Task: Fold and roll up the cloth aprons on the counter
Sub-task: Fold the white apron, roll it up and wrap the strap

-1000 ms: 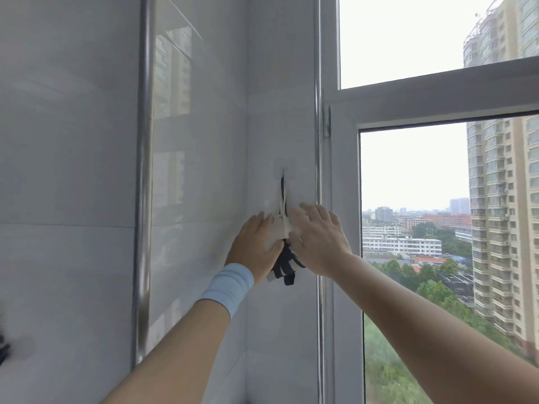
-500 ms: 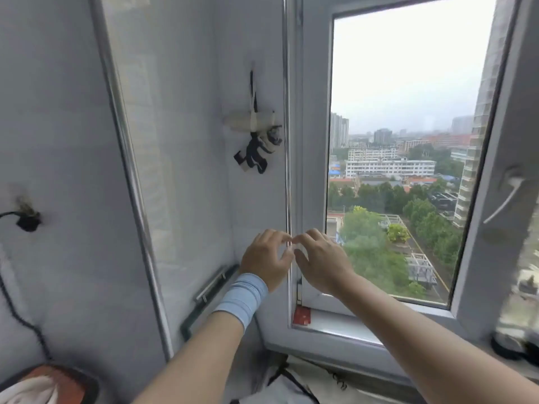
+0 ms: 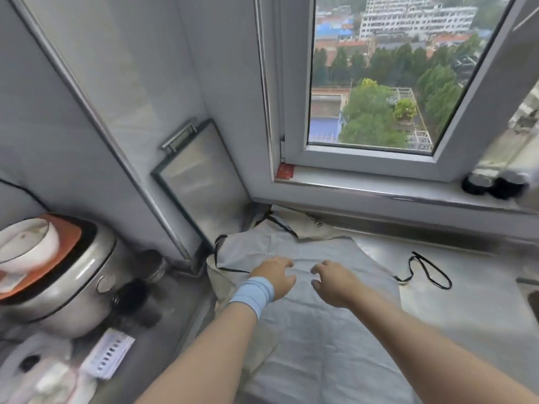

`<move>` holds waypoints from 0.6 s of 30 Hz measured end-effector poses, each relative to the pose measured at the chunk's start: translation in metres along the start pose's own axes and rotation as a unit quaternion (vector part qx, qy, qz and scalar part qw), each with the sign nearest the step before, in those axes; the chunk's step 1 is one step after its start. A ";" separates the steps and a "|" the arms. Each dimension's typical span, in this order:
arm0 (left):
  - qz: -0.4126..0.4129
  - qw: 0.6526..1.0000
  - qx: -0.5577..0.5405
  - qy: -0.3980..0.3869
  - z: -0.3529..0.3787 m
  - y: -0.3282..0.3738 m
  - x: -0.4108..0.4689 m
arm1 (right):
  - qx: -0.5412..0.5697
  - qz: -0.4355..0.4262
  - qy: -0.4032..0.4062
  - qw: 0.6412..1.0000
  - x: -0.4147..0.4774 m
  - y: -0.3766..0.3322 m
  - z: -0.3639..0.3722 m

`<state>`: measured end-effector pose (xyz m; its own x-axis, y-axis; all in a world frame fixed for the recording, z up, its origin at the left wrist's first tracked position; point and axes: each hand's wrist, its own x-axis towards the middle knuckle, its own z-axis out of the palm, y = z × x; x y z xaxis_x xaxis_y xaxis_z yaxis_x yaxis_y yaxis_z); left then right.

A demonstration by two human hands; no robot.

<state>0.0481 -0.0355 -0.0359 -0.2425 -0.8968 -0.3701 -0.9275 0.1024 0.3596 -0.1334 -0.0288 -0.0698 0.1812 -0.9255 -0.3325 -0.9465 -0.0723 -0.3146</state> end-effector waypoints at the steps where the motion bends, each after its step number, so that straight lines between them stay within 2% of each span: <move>1: -0.008 0.999 0.025 -0.033 0.015 -0.005 -0.002 | -0.007 0.012 -0.022 1.000 -0.003 0.001 0.017; 4: -0.011 0.989 0.103 -0.108 0.058 -0.021 -0.005 | -0.001 0.048 -0.089 0.995 -0.019 0.000 0.067; 6: -0.002 0.980 0.152 -0.129 0.082 -0.030 -0.006 | 0.022 0.078 -0.130 0.988 -0.030 0.007 0.092; 8: 0.008 0.973 0.182 -0.141 0.100 -0.038 -0.005 | -0.003 0.092 -0.145 0.985 -0.032 0.025 0.105; 11: 0.040 0.973 0.185 -0.136 0.112 -0.046 0.002 | -0.072 0.104 -0.113 0.986 -0.024 0.059 0.100; 15: 0.064 0.980 0.177 -0.060 0.110 -0.044 0.020 | -0.086 0.161 -0.051 0.982 -0.006 0.068 0.087; 18: 0.045 0.982 0.181 -0.009 0.106 -0.039 0.037 | -0.075 0.104 -0.006 0.992 0.002 0.044 0.094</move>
<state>0.0452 -0.0276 -0.1544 -0.3306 -0.8695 -0.3669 -0.9416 0.3305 0.0651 -0.1492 0.0010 -0.1683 -0.0205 -0.9219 -0.3870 -0.9925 0.0654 -0.1031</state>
